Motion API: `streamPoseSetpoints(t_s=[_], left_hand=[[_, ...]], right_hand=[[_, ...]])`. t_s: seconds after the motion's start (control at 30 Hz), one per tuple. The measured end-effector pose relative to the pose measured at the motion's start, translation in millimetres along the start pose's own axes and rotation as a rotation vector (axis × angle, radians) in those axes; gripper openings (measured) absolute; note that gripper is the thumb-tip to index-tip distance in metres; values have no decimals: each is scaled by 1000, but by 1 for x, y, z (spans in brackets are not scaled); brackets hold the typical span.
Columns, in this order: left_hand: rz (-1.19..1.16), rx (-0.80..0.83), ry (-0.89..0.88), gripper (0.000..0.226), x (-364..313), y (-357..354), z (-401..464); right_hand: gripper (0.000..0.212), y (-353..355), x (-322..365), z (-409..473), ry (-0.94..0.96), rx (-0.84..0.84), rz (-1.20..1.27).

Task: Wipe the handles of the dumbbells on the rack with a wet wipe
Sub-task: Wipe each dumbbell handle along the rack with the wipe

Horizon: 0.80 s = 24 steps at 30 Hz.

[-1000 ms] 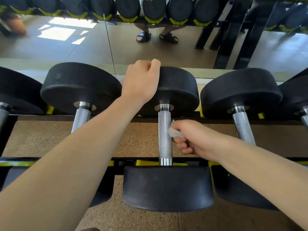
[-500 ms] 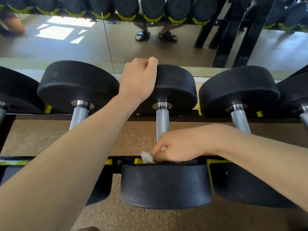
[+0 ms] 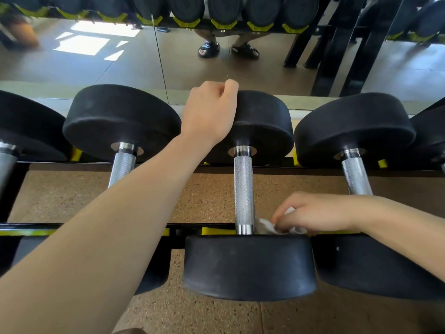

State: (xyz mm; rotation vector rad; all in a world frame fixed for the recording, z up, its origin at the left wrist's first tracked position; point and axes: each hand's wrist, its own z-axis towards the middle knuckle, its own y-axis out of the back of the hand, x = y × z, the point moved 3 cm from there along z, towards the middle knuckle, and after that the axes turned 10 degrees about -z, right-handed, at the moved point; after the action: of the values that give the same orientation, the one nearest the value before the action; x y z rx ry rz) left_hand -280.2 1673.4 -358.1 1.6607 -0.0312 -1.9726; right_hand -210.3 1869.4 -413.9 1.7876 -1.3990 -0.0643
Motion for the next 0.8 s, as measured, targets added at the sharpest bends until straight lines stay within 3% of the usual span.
streamPoseSetpoints(t_s=[0.1, 0.23, 0.37, 0.5, 0.63, 0.8], left_hand=[[2, 11, -6, 50, 2, -2, 1], [-1, 18, -20, 48, 5, -3, 3], [30, 26, -25, 51, 2, -4, 2], [33, 30, -30, 52, 2, -2, 3], [44, 23, -40, 53, 2, -3, 3], [53, -7, -37, 53, 1, -5, 2]], right_hand=[[26, -3, 12, 8, 4, -5, 52], [29, 5, 27, 4, 52, -30, -76], [22, 9, 56, -3, 181, -103, 155], [26, -5, 66, 24, 106, -92, -126], [25, 5, 54, 13, 103, -58, -169], [31, 13, 19, 0, -70, -332, -90]])
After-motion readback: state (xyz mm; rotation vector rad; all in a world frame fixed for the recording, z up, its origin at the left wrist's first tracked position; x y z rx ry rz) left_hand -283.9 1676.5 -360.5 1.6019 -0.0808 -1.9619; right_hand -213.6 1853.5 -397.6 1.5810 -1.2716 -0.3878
